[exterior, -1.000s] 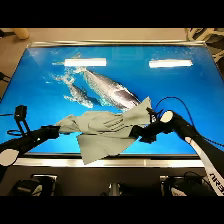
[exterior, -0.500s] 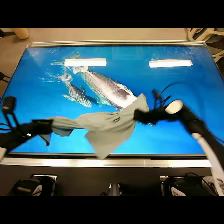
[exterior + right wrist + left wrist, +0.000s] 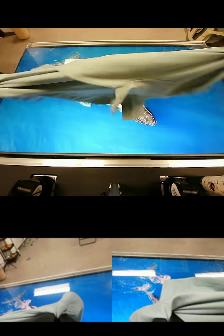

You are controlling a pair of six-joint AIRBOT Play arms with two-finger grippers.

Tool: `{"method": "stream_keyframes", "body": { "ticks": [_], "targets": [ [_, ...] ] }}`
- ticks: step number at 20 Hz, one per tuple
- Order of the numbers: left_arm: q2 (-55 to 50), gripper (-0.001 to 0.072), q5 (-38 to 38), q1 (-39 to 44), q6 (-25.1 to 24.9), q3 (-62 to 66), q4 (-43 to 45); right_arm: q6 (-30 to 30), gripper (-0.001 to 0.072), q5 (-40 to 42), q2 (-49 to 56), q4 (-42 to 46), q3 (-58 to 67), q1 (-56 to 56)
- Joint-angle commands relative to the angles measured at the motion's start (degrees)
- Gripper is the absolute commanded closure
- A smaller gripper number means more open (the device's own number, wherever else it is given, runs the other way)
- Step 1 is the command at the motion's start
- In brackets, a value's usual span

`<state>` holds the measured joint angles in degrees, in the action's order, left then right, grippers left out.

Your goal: Fold the shirts.

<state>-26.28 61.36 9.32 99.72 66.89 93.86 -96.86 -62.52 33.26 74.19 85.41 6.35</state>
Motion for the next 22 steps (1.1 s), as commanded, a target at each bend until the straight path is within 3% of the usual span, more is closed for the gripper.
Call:
{"method": "stream_keyframes", "body": {
  "ticks": [1,3,5,7,8,11,14,17,18,19,20,21,22],
  "targets": [
    [0.09,0.0682,4.39,-0.07,1.36,0.81,1.53,-5.05,0.0691,-4.15,-3.93,4.5,2.14,0.98],
    [-0.02,0.0682,2.67,-0.07,1.29,0.79,1.53,-5.22,0.0691,-6.88,-2.67,5.97,2.12,1.01],
    [-1.66,0.0682,4.15,-0.07,1.44,0.11,1.29,-5.55,0.0691,-14.78,1.57,7.56,2.08,0.98],
    [-5.33,0.0682,7.34,-0.07,1.42,-3.3,0.13,-5.29,0.0691,-24.46,9.27,9.66,1.03,0.98],
    [-7.91,0.0682,7.93,-0.07,1.42,-5.81,-0.52,-4.59,0.0691,-25.24,13.49,9.84,-0.66,0.98],
    [-20.2,0.0682,4.13,-0.09,1.42,-12.28,-0.85,-3.67,0.0691,-14.53,28.35,6.95,-7.48,0.98],
    [-38.95,0.0681,-0.02,-0.09,1.38,-11.43,-2.86,-3.65,0.0691,-2.1,45.16,-7.26,-8.59,0.98],
    [-55.67,0.0679,4.7,-0.09,1.09,-2.45,-6.45,-3.65,0.0687,3.82,55.82,-23.12,-8.59,0.98],
    [-59.56,0.0649,7.02,-0.09,-0.57,1.81,-8.17,-3.54,0.0647,4.76,57.55,-27.67,-8.59,0.98],
    [-62.2,0.0492,9.07,-0.09,-2.36,5.68,-9.46,-2.73,0.0545,5.77,58.42,-30.82,-8.59,0.98],
    [-63.98,0.0159,11.43,-0.24,-4.13,9.73,-9.66,0.17,0.0338,5.79,58.58,-33.24,-8.57,1.09],
    [-64.5,-0.0013,13.49,-0.76,-5.16,12.9,-9.64,3.13,0.0197,4.07,58.29,-33.92,-7.98,1.49],
    [-64.04,-0.0013,15.47,-1.88,-7.74,15.32,-9.66,5.44,0.0179,0.26,57.92,-33.09,-6.75,2.64]
  ]
}}
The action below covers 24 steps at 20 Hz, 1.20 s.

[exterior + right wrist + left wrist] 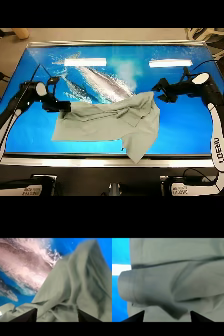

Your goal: Fold the shirts.

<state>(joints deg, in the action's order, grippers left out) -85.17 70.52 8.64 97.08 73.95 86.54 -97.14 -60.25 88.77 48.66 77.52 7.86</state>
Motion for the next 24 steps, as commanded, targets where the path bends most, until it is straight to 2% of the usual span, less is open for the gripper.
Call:
{"method": "stream_keyframes", "body": {
  "ticks": [1,3,4,6,8,11,16,22,23,24],
  "targets": [
    [-4.07,-0.0012,8.11,-2.82,-6.67,9.16,-2.47,6.64,0.0178,-6.6,1.99,-5.35,2.21,2.82],
    [-0.35,0.0016,11.21,-8.04,-9.2,6.69,-4.44,7.04,0.0177,-18.99,0.85,2.95,2.8,6.75],
    [2.29,0.0101,11.8,-11.56,-10.73,2.67,-7.3,7.04,0.0184,-24.74,0.42,8.28,2.23,8.55],
    [8.15,0.0107,10.73,-19.1,-12.83,-8.9,-11.91,9.05,0.0185,-31.43,-1.18,17.99,-1.42,10.23],
    [13.05,0.0098,8.2,-26.69,-14.78,-20.55,-14.6,9.16,0.0186,-29.64,-4.09,21.53,-7.85,10.19],
    [14.56,0.0099,5.55,-33.77,-19.65,-30.45,-19.85,9.22,0.0186,-24.41,-6.84,18.53,-15.76,10.14],
    [13.03,0.0101,-2.4,-31.85,-20.63,-34.49,-20.59,10.01,0.0185,-24.44,-6.88,17.57,-17.88,10.14],
    [9.55,0.0122,-6.25,-27.52,-19.5,-34.49,-23.69,10.03,0.0183,-25.51,-7.23,18.64,-18.67,10.12],
    [9.33,0.0174,-6.03,-26.82,-19.52,-34.49,-23.67,10.12,0.0181,-24.63,-7.91,18.69,-20.24,10.08],
    [9.33,0.0366,-5.9,-26.16,-19.54,-34.49,-23.65,10.78,0.0176,-23.71,-8.52,18.71,-22.18,9.64]
  ]
}}
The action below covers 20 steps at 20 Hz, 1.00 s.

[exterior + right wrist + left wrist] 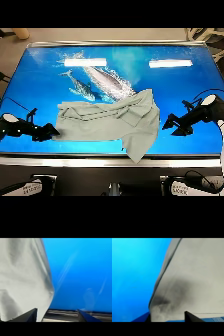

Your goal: Fold the shirts.

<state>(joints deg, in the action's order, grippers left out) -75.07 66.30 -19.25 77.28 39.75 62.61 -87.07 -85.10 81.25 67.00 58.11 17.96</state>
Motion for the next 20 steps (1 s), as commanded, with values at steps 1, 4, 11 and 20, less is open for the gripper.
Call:
{"method": "stream_keyframes", "body": {
  "ticks": [1,4,11,20],
  "targets": [
    [-0.76,0.0477,-1.7,2.32,0.26,-0.28,0.26,1.51,0.0175,2.4,-1.38,0.87,-5.03,-1.53],
    [-0.55,0.068,-0.68,2.93,0.0,-0.24,-0.57,2.08,0.0171,10.25,-1.31,0.74,-9.86,-7.52],
    [6.62,0.0681,1.05,2.91,-0.17,0.24,-0.72,-1.6,0.0676,22.14,-1.4,-4.42,-10.12,-12.79],
    [33.57,0.0682,-10.25,2.91,3.06,53.88,-0.48,1.6,0.0692,20.76,-28.81,17.59,42.56,-12.04]
  ]
}}
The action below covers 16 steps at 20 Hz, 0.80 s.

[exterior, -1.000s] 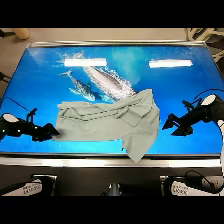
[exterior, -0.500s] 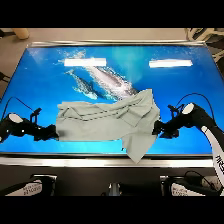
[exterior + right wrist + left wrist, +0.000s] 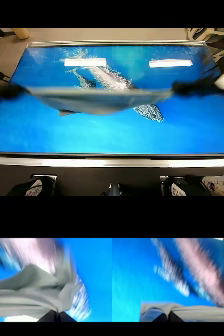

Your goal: Fold the shirts.

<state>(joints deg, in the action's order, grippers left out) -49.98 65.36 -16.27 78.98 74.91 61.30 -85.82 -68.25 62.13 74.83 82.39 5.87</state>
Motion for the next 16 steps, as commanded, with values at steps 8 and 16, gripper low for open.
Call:
{"method": "stream_keyframes", "body": {
  "ticks": [8,16],
  "targets": [
    [17.11,0.0682,-7.23,-0.07,9.97,30.64,5.55,-3.74,0.0692,-5.14,-23.02,13.66,28.96,0.04],
    [5.55,0.0683,12.79,-0.07,6.29,29.53,8.02,-3.67,0.0691,-19.3,-10.34,16.92,28.94,0.04]
  ]
}}
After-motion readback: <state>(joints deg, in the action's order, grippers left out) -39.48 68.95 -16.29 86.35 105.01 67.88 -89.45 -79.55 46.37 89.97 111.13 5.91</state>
